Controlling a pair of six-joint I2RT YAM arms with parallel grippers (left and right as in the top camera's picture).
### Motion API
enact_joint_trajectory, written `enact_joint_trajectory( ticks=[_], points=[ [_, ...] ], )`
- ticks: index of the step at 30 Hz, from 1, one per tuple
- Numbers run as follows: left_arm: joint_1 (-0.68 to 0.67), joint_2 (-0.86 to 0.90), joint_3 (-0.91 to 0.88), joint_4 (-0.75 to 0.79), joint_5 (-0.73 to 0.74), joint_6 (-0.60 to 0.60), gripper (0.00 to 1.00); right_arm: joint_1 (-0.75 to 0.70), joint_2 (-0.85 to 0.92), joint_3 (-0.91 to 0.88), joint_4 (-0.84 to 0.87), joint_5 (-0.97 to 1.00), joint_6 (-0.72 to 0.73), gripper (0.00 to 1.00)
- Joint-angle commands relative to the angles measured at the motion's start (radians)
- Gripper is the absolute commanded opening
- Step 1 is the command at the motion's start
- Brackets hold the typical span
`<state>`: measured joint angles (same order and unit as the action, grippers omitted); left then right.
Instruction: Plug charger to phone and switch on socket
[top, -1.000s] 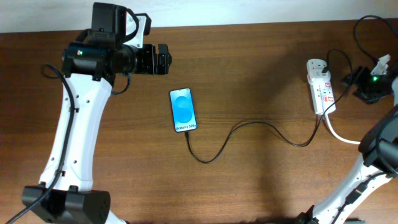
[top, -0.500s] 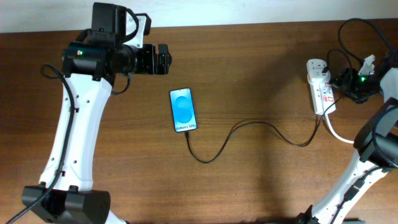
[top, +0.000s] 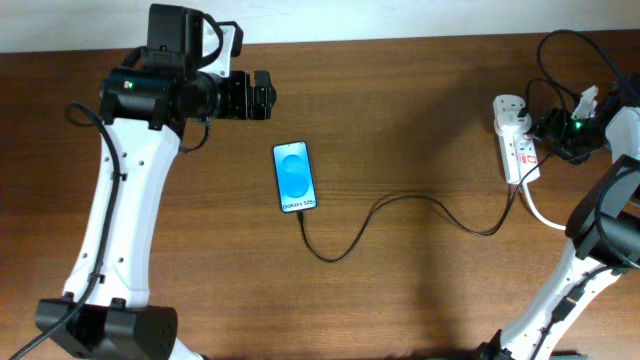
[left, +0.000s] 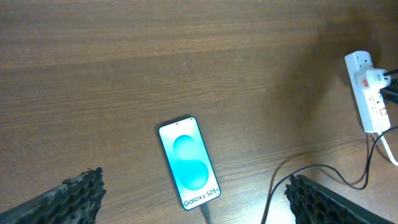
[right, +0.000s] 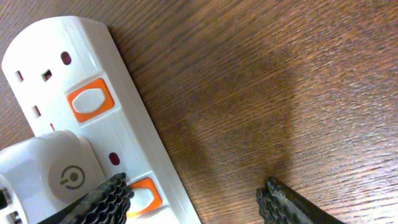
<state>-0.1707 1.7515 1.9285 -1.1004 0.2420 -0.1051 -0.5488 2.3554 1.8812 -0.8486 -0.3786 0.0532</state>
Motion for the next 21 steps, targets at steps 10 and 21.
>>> enact_joint_trajectory(
  ticks=[10,21],
  points=[
    [0.003,-0.015,0.011,-0.002,-0.003,0.005,0.99,0.027,0.027,-0.026,-0.072,0.024,-0.008,0.70],
    [0.003,-0.015,0.011,-0.002,-0.003,0.005,0.99,-0.077,-0.005,0.150,-0.150,0.076,0.087,0.77]
  ],
)
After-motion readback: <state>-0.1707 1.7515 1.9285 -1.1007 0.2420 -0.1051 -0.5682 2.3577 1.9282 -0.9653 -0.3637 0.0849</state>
